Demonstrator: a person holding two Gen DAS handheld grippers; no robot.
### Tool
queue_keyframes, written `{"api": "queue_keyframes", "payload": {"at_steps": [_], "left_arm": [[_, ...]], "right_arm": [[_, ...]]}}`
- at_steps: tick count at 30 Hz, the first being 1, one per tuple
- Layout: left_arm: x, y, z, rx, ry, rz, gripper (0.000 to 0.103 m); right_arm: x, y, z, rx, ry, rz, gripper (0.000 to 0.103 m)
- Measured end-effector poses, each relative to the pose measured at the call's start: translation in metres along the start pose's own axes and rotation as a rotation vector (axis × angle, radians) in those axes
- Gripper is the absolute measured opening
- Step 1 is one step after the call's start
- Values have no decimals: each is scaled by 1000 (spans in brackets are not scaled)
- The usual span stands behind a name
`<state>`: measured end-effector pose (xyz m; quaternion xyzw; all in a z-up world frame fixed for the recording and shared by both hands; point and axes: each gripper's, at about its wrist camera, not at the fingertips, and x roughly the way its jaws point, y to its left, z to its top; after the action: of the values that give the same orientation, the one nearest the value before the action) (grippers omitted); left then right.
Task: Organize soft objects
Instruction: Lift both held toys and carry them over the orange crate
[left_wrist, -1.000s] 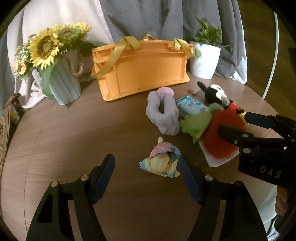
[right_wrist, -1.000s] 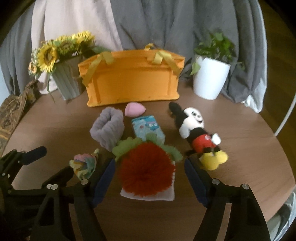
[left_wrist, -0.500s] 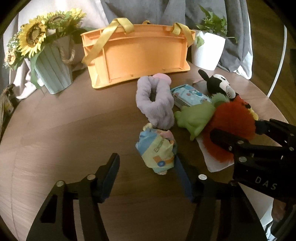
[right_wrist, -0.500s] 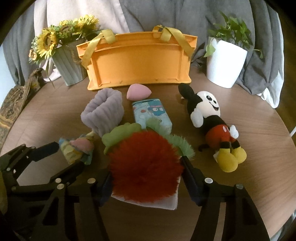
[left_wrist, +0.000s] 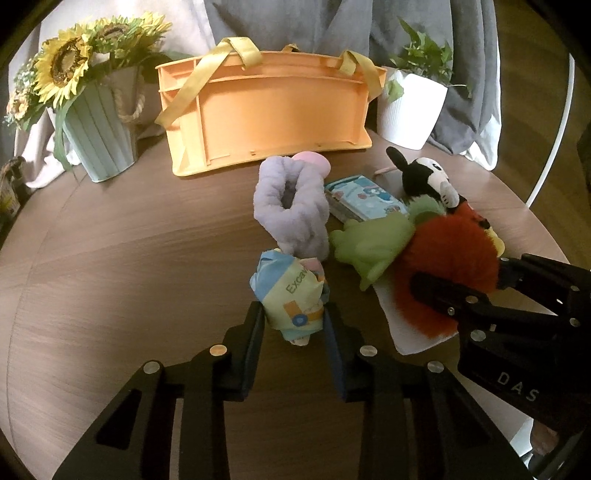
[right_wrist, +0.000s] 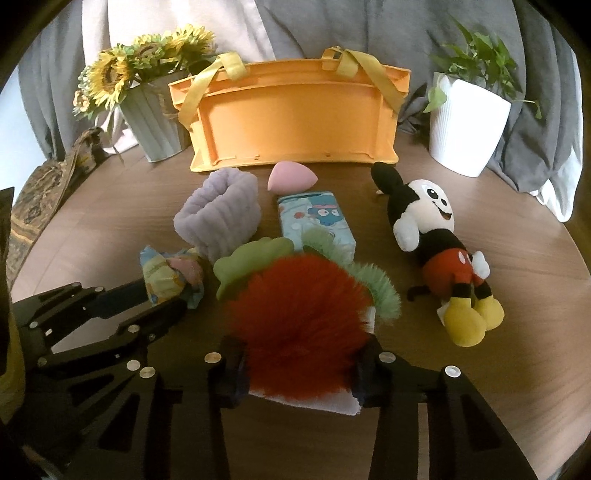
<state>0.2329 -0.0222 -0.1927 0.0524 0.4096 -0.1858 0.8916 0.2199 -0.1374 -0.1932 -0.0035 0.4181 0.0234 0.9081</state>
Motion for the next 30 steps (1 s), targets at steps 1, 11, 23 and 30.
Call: {"api": "queue_keyframes", "payload": {"at_steps": [1, 11, 23, 30], "left_arm": [[-2, 0, 0, 0, -1, 2, 32], [-34, 3, 5, -58, -36, 11, 32], [-79, 3, 51, -70, -186, 28, 32], [-96, 4, 80, -77, -265, 32, 32]], "right_arm": [[-1, 0, -1, -1, -1, -1, 41], [-23, 0, 1, 21, -18, 12, 41], [-63, -2, 35, 48, -133, 27, 41], [-83, -6, 64, 57, -226, 26, 41]]}}
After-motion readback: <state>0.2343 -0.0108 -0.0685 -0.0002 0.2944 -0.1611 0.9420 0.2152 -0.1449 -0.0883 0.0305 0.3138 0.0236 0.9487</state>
